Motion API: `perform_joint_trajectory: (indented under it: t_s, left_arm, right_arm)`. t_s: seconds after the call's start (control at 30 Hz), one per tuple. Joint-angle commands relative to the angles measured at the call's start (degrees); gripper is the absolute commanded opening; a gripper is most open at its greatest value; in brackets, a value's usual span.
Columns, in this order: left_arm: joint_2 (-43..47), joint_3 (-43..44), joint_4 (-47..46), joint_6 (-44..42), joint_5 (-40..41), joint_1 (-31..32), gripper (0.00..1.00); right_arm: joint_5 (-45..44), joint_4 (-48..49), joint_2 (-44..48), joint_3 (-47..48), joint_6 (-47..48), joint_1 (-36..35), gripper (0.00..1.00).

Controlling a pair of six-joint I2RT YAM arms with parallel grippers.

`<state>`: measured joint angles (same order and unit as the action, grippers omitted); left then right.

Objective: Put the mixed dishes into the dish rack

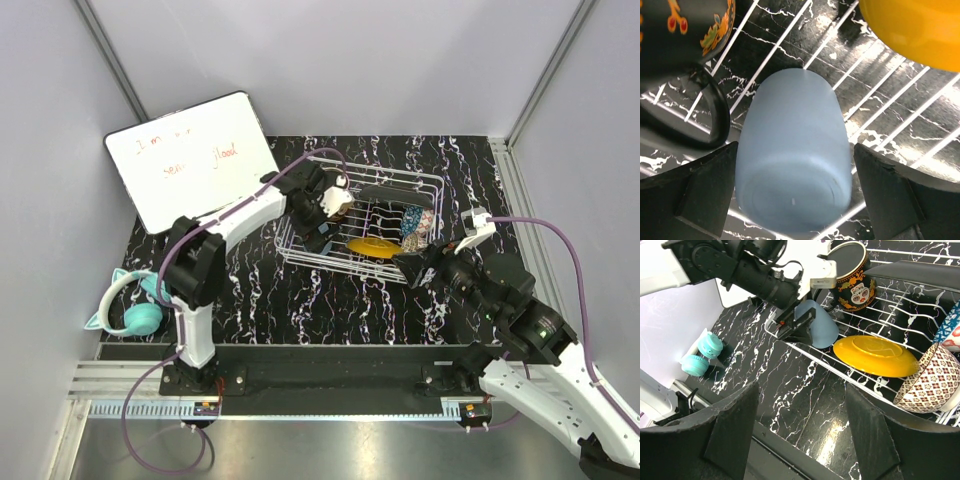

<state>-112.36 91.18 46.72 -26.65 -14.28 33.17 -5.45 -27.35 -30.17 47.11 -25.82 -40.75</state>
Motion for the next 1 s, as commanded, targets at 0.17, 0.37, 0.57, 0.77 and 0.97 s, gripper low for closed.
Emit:
perform_joint_trajectory:
  t_s: [0.17, 0.37, 0.57, 0.77, 0.97]
  left_arm:
    - [11.53, 0.66, 1.70, 0.55, 0.57, 0.49, 0.99]
    - [18.13, 1.90, 3.47, 1.34, 0.75, 0.49, 0.99]
    - [26.04, -0.20, 3.64, 3.01, 0.84, 0.06, 0.99]
    - [36.75, -10.72, -0.91, 11.78, 0.66, -5.65, 0.99]
    - [50.18, -23.84, -10.92, 16.37, 2.33, -9.61, 0.99]
  right_arm:
    - [0.62, 0.81, 0.11, 0.70, -0.19, 0.23, 0.81]
    - [-1.14, 0.11, -0.67, 0.70, -0.02, 0.32, 0.85]
    - [-4.57, -1.65, -4.89, -0.27, -0.02, 0.32, 0.87]
    - [-11.57, -8.15, -10.16, 3.24, -1.42, 0.23, 1.00]
    - [-18.10, -12.02, -10.61, 6.93, -4.23, 0.23, 1.00]
